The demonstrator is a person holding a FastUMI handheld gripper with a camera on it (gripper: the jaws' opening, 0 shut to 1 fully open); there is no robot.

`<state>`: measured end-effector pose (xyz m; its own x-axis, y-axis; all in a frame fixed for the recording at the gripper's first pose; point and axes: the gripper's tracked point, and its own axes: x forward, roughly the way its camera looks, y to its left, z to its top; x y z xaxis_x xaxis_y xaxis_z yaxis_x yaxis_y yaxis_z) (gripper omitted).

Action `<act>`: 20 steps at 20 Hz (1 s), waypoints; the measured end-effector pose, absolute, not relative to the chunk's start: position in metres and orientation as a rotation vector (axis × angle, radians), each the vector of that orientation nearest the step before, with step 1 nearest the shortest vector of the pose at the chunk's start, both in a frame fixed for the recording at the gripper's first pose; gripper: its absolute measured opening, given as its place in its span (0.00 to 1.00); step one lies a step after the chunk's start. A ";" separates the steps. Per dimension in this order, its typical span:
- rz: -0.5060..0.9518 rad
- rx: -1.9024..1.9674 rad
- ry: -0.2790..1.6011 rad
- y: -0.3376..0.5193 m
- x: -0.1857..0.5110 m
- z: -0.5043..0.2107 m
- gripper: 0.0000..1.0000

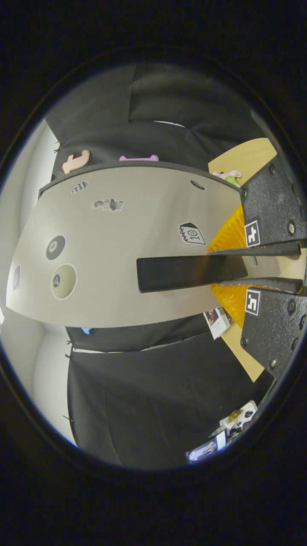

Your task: Open the shoe cabinet door, grab the shoes and put them into the shoe cabinet, then close the shoe cabinet door.

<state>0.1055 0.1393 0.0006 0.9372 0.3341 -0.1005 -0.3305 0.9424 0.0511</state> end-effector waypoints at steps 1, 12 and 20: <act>0.323 0.033 0.105 0.129 0.100 0.001 0.23; 0.199 0.045 0.115 0.032 0.050 -0.004 0.12; 0.065 0.042 0.114 -0.054 0.044 -0.002 0.04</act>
<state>0.0437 -0.0537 -0.0020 0.9914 0.0675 -0.1118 -0.0627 0.9970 0.0459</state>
